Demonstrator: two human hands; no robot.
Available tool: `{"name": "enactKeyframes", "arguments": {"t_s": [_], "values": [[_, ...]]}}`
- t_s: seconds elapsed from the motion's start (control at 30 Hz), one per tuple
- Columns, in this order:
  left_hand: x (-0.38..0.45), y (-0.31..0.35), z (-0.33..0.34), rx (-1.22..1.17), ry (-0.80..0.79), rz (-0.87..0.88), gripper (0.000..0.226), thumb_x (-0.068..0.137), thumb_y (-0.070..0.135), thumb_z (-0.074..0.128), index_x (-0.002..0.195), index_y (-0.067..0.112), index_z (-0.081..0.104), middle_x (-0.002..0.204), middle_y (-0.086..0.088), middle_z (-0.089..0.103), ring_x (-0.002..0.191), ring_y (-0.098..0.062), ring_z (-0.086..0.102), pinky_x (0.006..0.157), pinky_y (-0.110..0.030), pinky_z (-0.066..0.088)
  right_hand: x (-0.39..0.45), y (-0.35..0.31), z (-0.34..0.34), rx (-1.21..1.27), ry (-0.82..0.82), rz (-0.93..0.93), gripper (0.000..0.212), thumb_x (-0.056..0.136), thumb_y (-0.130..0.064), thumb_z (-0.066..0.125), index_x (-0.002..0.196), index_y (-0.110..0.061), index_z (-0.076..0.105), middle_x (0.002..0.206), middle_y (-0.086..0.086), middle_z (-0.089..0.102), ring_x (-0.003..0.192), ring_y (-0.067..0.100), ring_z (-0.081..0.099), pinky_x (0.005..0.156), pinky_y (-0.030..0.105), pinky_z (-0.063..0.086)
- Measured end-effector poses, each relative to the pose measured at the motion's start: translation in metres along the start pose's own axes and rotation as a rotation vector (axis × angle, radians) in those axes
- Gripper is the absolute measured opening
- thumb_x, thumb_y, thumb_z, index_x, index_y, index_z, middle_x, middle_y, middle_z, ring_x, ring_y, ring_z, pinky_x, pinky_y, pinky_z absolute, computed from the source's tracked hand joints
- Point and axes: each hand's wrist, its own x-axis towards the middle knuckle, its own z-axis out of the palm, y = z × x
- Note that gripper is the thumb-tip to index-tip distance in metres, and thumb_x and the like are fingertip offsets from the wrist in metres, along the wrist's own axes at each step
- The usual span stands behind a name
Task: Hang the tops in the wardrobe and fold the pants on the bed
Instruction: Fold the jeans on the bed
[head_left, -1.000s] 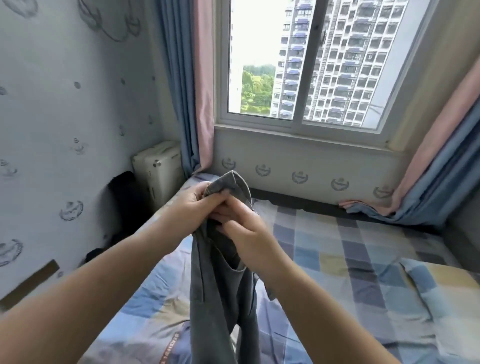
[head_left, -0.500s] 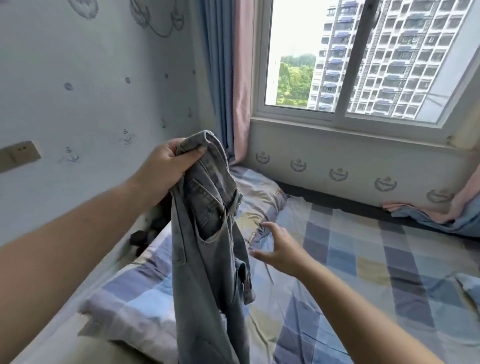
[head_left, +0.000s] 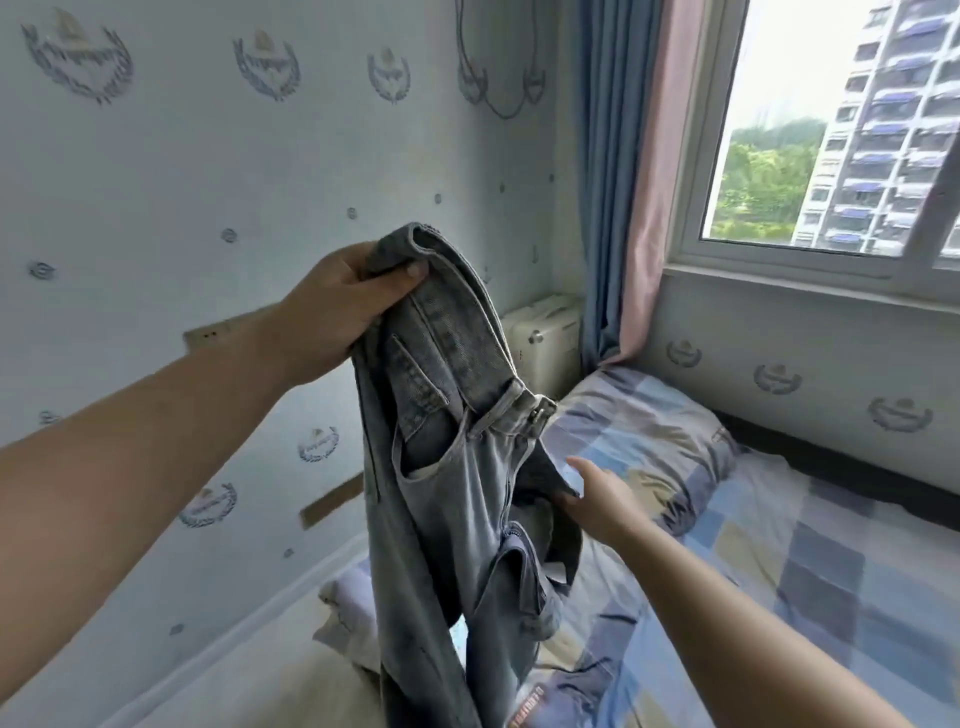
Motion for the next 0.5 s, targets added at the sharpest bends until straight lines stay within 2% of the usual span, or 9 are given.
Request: {"name": "enactKeyframes", "arguments": {"t_s": [0.1, 0.17, 0.27, 0.33, 0.4, 0.43, 0.5], "values": [[-0.009, 0.002, -0.028, 0.029, 0.037, 0.007, 0.017, 0.078, 0.029, 0.060, 0.077, 0.029, 0.077, 0.080, 0.008, 0.074, 0.076, -0.006, 0.070, 0.067, -0.020, 0.055, 0.012, -0.011, 0.016, 0.011, -0.051, 0.044, 0.039, 0.093, -0.028, 0.051, 0.132, -0.025, 0.050, 0.125, 0.004, 0.062, 0.113, 0.023, 0.057, 0.085, 0.028, 0.046], [-0.015, 0.003, -0.052, 0.055, 0.083, 0.008, 0.017, 0.078, 0.030, 0.060, 0.078, 0.029, 0.077, 0.080, 0.008, 0.074, 0.077, -0.006, 0.070, 0.067, -0.020, 0.055, 0.017, -0.020, 0.030, -0.014, -0.082, 0.029, 0.027, 0.091, -0.021, 0.048, 0.114, -0.024, 0.062, 0.108, 0.003, 0.069, 0.098, 0.021, 0.064, 0.074, 0.026, 0.049], [-0.023, 0.002, -0.088, 0.065, 0.184, 0.005, 0.015, 0.077, 0.032, 0.062, 0.078, 0.028, 0.077, 0.082, 0.007, 0.074, 0.078, -0.007, 0.070, 0.068, -0.020, 0.055, 0.022, -0.031, 0.043, 0.145, -0.109, 0.039, 0.019, 0.089, -0.010, 0.042, 0.090, -0.014, 0.060, 0.081, 0.005, 0.070, 0.070, 0.019, 0.070, 0.064, 0.029, 0.055], [-0.026, 0.000, -0.108, 0.061, 0.251, 0.003, 0.016, 0.079, 0.031, 0.062, 0.078, 0.028, 0.077, 0.082, 0.007, 0.074, 0.078, -0.008, 0.070, 0.068, -0.020, 0.055, 0.026, -0.038, 0.045, 0.252, -0.082, 0.033, 0.014, 0.093, -0.013, 0.039, 0.089, -0.011, 0.053, 0.083, 0.010, 0.068, 0.068, 0.020, 0.070, 0.060, 0.029, 0.052], [-0.029, 0.000, -0.123, 0.050, 0.284, 0.007, 0.020, 0.084, 0.028, 0.059, 0.076, 0.028, 0.077, 0.082, 0.007, 0.074, 0.078, -0.007, 0.070, 0.067, -0.019, 0.055, 0.028, -0.051, 0.046, 0.348, -0.116, 0.035, 0.007, 0.095, -0.018, 0.043, 0.095, -0.013, 0.047, 0.092, 0.014, 0.066, 0.078, 0.026, 0.069, 0.059, 0.029, 0.046], [-0.029, 0.000, -0.127, 0.049, 0.284, 0.013, 0.020, 0.085, 0.027, 0.059, 0.076, 0.028, 0.077, 0.081, 0.008, 0.074, 0.078, -0.006, 0.070, 0.067, -0.019, 0.055, 0.027, -0.058, 0.048, 0.364, -0.161, 0.036, 0.008, 0.095, -0.022, 0.047, 0.101, -0.017, 0.045, 0.094, 0.012, 0.065, 0.081, 0.025, 0.068, 0.059, 0.027, 0.044], [-0.030, 0.005, -0.135, 0.062, 0.266, 0.033, 0.017, 0.081, 0.029, 0.060, 0.076, 0.028, 0.077, 0.080, 0.008, 0.074, 0.077, -0.006, 0.070, 0.067, -0.019, 0.055, 0.027, -0.075, 0.059, 0.322, -0.243, -0.023, 0.028, 0.093, -0.030, 0.055, 0.114, -0.031, 0.038, 0.094, 0.006, 0.067, 0.075, 0.015, 0.069, 0.058, 0.023, 0.044]]}}
